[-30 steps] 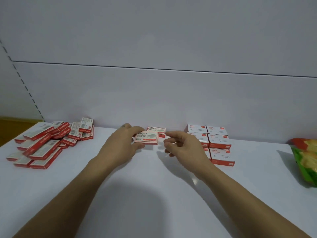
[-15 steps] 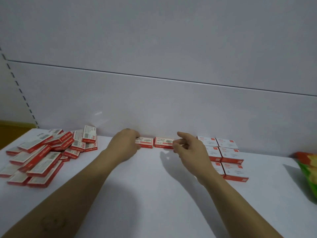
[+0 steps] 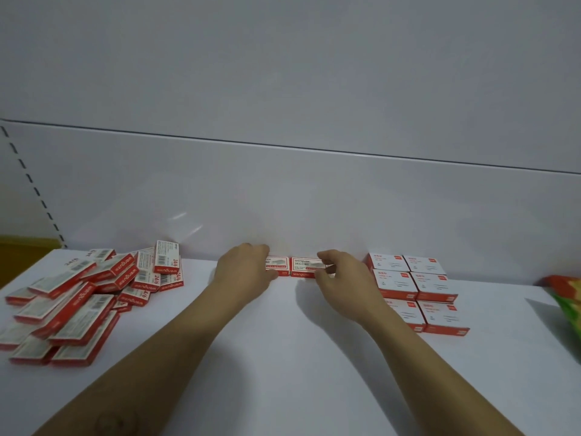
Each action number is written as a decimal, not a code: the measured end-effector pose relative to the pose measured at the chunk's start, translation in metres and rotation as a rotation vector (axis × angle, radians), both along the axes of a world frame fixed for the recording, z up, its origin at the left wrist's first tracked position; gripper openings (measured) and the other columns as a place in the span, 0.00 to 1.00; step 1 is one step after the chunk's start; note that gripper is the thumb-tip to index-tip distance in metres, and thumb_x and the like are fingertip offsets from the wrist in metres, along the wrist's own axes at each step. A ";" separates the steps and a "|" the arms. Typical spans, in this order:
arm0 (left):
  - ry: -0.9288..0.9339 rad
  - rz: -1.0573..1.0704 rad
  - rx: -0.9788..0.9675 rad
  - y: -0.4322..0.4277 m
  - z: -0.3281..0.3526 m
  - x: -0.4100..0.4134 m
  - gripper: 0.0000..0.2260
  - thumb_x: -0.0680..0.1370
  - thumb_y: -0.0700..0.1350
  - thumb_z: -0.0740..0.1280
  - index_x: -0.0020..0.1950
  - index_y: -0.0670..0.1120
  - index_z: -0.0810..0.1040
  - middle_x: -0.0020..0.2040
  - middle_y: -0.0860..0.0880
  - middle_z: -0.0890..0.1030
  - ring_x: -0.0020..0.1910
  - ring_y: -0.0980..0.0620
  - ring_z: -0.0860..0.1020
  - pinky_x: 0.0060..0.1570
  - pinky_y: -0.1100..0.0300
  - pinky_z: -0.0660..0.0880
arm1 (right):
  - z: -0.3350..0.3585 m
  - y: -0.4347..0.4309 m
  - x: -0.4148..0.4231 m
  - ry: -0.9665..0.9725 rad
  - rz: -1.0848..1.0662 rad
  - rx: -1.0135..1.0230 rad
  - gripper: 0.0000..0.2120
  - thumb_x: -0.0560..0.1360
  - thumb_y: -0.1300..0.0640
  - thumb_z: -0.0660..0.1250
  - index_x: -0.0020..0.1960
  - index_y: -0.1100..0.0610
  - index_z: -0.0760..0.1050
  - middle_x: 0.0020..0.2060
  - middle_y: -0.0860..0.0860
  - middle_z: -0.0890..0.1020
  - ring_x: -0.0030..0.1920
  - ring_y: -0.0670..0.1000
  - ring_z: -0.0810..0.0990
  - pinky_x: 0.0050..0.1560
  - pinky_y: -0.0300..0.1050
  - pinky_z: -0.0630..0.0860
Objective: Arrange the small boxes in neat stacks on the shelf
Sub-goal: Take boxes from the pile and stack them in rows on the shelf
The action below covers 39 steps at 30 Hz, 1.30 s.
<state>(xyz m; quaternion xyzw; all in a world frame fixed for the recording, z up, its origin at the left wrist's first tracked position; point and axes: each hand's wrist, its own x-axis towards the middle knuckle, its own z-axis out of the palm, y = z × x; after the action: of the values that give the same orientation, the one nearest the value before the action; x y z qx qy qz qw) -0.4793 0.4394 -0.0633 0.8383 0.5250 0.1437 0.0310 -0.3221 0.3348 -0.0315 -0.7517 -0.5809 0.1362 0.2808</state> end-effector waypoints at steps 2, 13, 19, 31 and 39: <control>0.014 -0.004 -0.002 0.000 0.001 0.002 0.12 0.75 0.54 0.68 0.52 0.48 0.75 0.49 0.47 0.79 0.47 0.46 0.77 0.40 0.57 0.70 | 0.000 0.003 0.000 -0.111 0.012 -0.071 0.17 0.79 0.55 0.60 0.66 0.56 0.72 0.61 0.53 0.77 0.60 0.55 0.76 0.57 0.46 0.71; 0.069 -0.020 0.022 -0.005 0.001 0.011 0.09 0.77 0.51 0.66 0.54 0.47 0.76 0.49 0.45 0.79 0.47 0.45 0.76 0.39 0.57 0.68 | -0.007 0.016 -0.001 -0.256 0.024 -0.258 0.14 0.76 0.54 0.58 0.56 0.57 0.77 0.51 0.54 0.82 0.48 0.55 0.78 0.41 0.40 0.67; 0.102 0.006 0.041 -0.009 0.003 0.015 0.08 0.78 0.49 0.64 0.53 0.47 0.75 0.49 0.45 0.79 0.46 0.45 0.75 0.39 0.57 0.67 | -0.008 0.013 -0.007 -0.314 0.023 -0.240 0.15 0.77 0.52 0.58 0.59 0.58 0.75 0.54 0.55 0.80 0.54 0.56 0.77 0.42 0.40 0.67; 0.046 -0.004 0.057 -0.020 0.017 -0.040 0.22 0.76 0.56 0.65 0.68 0.52 0.69 0.60 0.50 0.75 0.58 0.49 0.73 0.51 0.54 0.71 | 0.007 0.007 -0.008 -0.381 0.103 -0.138 0.30 0.73 0.45 0.67 0.71 0.54 0.62 0.63 0.54 0.72 0.63 0.56 0.69 0.60 0.50 0.68; 0.081 0.123 0.139 -0.043 0.038 -0.100 0.24 0.77 0.58 0.64 0.71 0.54 0.67 0.68 0.51 0.72 0.66 0.49 0.68 0.62 0.52 0.65 | 0.027 0.024 -0.059 -0.385 0.316 0.042 0.35 0.75 0.43 0.66 0.76 0.53 0.57 0.70 0.52 0.67 0.69 0.55 0.64 0.67 0.49 0.63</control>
<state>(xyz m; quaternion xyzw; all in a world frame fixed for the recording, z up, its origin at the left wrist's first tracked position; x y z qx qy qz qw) -0.5793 0.3964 -0.0250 0.8097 0.5651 0.1475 -0.0571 -0.3814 0.3591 -0.0047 -0.6577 -0.7367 0.0207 0.1559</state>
